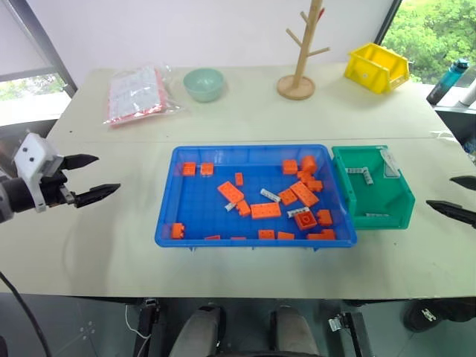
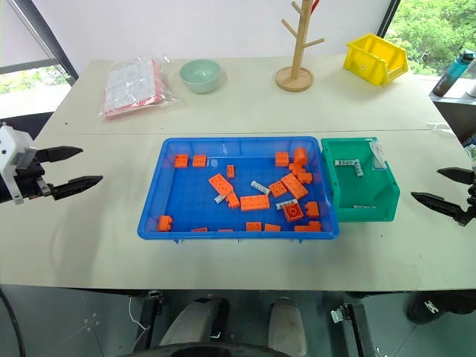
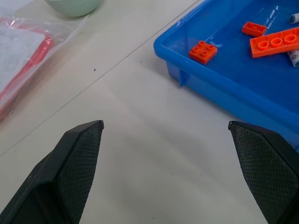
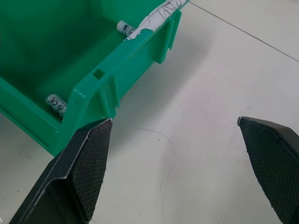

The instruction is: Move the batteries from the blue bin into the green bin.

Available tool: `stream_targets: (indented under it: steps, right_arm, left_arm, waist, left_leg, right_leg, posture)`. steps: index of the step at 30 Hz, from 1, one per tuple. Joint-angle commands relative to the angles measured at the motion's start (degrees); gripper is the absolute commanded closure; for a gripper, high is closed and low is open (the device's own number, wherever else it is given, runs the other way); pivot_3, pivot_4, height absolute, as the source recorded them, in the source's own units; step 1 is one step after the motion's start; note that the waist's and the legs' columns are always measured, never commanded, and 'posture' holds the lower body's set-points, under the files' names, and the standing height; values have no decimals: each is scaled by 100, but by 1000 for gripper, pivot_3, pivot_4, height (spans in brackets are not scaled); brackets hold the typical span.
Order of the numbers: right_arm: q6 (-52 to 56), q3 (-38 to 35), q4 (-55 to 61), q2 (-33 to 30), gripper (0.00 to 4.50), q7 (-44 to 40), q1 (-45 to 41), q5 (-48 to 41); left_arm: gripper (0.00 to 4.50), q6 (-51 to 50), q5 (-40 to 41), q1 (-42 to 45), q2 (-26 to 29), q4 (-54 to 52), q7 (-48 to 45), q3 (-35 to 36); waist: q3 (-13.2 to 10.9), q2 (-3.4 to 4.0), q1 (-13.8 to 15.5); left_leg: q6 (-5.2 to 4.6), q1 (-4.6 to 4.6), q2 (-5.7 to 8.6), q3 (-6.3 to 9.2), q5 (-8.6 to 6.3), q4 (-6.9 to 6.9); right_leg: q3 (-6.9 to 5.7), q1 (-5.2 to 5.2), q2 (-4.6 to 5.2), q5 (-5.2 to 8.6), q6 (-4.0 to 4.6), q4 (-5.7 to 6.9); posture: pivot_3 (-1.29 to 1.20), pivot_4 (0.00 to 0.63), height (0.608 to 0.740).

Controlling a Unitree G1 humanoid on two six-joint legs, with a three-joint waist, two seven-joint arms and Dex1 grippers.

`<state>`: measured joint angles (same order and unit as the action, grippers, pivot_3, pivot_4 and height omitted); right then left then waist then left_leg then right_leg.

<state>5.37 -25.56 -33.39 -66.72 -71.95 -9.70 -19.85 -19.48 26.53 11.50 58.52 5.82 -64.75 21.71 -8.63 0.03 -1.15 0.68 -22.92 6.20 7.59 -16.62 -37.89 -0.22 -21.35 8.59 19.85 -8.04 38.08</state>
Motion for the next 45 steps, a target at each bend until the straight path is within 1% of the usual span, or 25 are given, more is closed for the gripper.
stream_targets:
  steps: [1,3,6,10,14,17,19,23,26,29,32,35,39,42,45]
  right_arm:
    - [-125,-67,-91,-79,68,-17,-114,8]
    - [-150,-71,-144,-86,68,-9,-145,23]
    - [-199,-27,-236,-110,68,-1,-215,88]
    - [-8,58,-304,-215,68,-9,-382,143]
    - [22,78,-123,-272,68,67,-343,198]
    - [280,92,172,-251,68,157,-445,92]
    - [645,134,528,-199,68,339,-647,-11]
    - [1941,406,1734,-91,68,646,-1121,-376]
    - [3156,854,3137,117,68,983,-1545,-872]
    - [4094,1447,4249,512,68,1403,-2074,-1209]
    - [4667,2281,4715,1156,68,1973,-2703,-1038]
    - [4981,3018,4789,1994,68,2453,-3134,-843]
    - [5190,3883,4646,2806,68,2900,-3373,-441]
    - [5391,4274,4507,3364,68,3147,-3448,-292]
    - [5526,4437,4289,3854,68,3373,-3492,-180]
  left_arm:
    - [0,-69,176,60,53,-163,-15,259]
    - [0,-175,153,94,50,-174,86,191]
    - [0,-69,36,126,-22,-179,168,78]
    - [0,-232,207,73,-128,-310,155,120]
    - [0,-191,191,-42,-193,-402,80,79]
    - [0,-272,313,7,-200,-513,-43,38]
    - [0,-433,449,63,-190,-648,-110,18]
    - [0,-765,725,92,-134,-1074,-287,-56]
    - [0,-1008,935,109,-109,-1450,-401,-146]
    - [0,-1246,1184,108,-71,-1805,-544,-207]
    - [0,-1302,1224,129,-28,-2017,-670,-362]
    - [0,-1282,1196,169,-24,-2141,-763,-583]
    - [0,-1248,1162,281,-40,-2250,-837,-855]
    - [0,-1258,1148,437,-93,-2261,-788,-1021]
    - [0,-1236,1098,542,-143,-2251,-741,-1151]
  waist:
    - [0,0,0]
    - [0,0,0]
    - [0,0,-1]
    - [-1,1,-2]
    - [-1,2,0]
    - [-2,2,-1]
    - [-3,4,-1]
    - [-5,7,-26]
    - [-5,7,-20]
    - [-5,7,-5]
    - [-6,4,-1]
    - [-7,2,23]
    - [-8,0,18]
    - [-8,0,-14]
    - [-8,0,-50]
  left_leg:
    - [0,0,0,0,0,0]
    - [0,0,0,0,0,0]
    - [0,0,0,0,0,0]
    - [0,0,0,-2,0,0]
    - [0,0,0,-2,0,0]
    - [0,-1,-1,-2,0,-1]
    - [0,-1,-1,-2,0,-1]
    - [1,-3,-6,-3,0,-2]
    - [1,-6,-9,-2,0,-1]
    - [1,-17,-9,0,0,-6]
    - [1,-32,-8,6,0,-13]
    - [1,-37,-3,8,1,-16]
    - [1,-47,1,15,1,-17]
    - [2,-52,3,17,1,-17]
    - [4,-52,2,17,2,-17]
  right_leg:
    - [0,0,0,0,0,1]
    - [0,0,0,0,0,0]
    - [0,0,0,0,0,1]
    - [0,-1,0,0,0,1]
    - [0,-2,1,0,0,2]
    - [0,-2,0,0,0,1]
    - [1,-2,1,0,0,1]
    - [0,-6,-1,0,0,2]
    - [0,-8,-2,0,0,2]
    - [0,-14,-1,0,0,2]
    - [0,-25,-1,0,0,3]
    - [1,-30,0,0,0,5]
    - [1,-40,0,0,1,13]
    - [0,-50,0,0,1,21]
    - [0,-57,-1,0,1,33]
  posture:
    - [0,150,726]
    - [0,150,726]
    - [0,150,726]
    - [0,150,726]
    - [0,150,726]
    - [0,150,726]
    - [0,150,726]
    - [0,150,726]
    - [0,150,726]
    - [0,150,726]
    - [0,150,726]
    - [0,150,726]
    - [0,150,726]
    - [0,150,726]
    - [0,150,726]
